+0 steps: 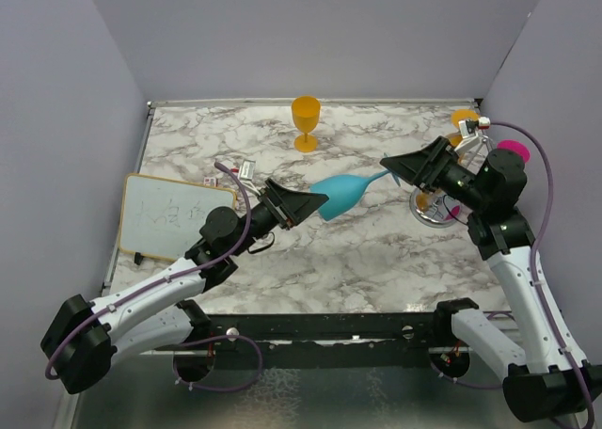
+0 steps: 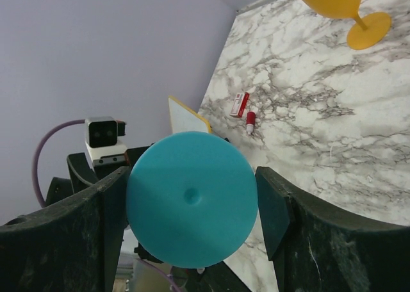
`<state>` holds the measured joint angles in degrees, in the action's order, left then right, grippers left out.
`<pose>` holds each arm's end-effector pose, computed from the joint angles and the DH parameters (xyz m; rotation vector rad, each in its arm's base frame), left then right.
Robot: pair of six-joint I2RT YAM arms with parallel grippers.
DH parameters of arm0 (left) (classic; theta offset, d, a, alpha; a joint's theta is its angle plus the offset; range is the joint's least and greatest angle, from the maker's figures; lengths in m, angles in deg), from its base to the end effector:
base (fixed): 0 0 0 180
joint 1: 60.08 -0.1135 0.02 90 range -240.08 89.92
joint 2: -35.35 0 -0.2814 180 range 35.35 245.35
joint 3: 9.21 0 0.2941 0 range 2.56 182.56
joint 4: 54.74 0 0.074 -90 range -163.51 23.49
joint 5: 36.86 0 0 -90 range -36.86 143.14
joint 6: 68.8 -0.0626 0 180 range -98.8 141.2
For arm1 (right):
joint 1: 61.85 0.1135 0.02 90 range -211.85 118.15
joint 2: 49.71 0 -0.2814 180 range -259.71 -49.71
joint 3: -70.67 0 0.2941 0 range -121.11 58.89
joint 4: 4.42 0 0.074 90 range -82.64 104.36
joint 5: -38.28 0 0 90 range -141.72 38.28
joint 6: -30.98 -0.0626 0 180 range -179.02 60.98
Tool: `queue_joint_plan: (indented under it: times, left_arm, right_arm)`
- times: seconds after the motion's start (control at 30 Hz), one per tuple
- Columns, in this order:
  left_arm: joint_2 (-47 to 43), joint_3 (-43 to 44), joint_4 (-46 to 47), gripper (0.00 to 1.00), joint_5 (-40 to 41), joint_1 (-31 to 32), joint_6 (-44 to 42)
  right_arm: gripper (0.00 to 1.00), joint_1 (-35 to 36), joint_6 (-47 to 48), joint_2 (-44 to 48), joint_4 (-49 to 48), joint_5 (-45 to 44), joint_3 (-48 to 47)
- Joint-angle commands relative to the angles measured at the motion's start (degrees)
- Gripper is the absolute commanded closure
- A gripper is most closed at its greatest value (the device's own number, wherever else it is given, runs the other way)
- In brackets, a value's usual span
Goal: Take the wine glass off the wine glass rack
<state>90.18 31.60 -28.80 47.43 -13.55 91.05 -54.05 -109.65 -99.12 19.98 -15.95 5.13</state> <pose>0.1858 -0.2050 0.3004 -0.2277 1.5915 -1.7238 0.2357 0.0692 0.3909 0.1889 1.8547 1.2640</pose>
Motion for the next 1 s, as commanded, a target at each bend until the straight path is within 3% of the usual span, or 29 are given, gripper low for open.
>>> queue_joint_plan:
  times: [0.0,0.2,0.7,0.83,0.97]
  left_arm:
    - [0.30,-1.19,5.40,0.09,-3.13,0.14,3.83]
    - [0.95,-3.31,12.89,0.37,-3.89,0.15,6.36]
    - [7.73,-7.09,33.69,0.80,-5.27,0.15,13.08]
    - [7.93,-6.89,34.97,1.00,-6.25,0.19,11.99]
    - [7.11,-6.98,36.31,1.00,-6.70,0.15,10.70]
  right_arm:
    - [0.34,-0.24,-4.82,0.95,-7.10,2.63,2.13]
    - [0.34,-0.25,-7.49,1.72,-8.78,2.29,4.39]
    - [0.30,-0.26,-9.40,4.73,-11.53,2.08,7.99]
    - [0.15,-0.23,-6.14,6.19,-8.86,0.82,7.46]
    - [0.01,-0.28,-1.19,7.96,-4.89,-1.74,6.25]
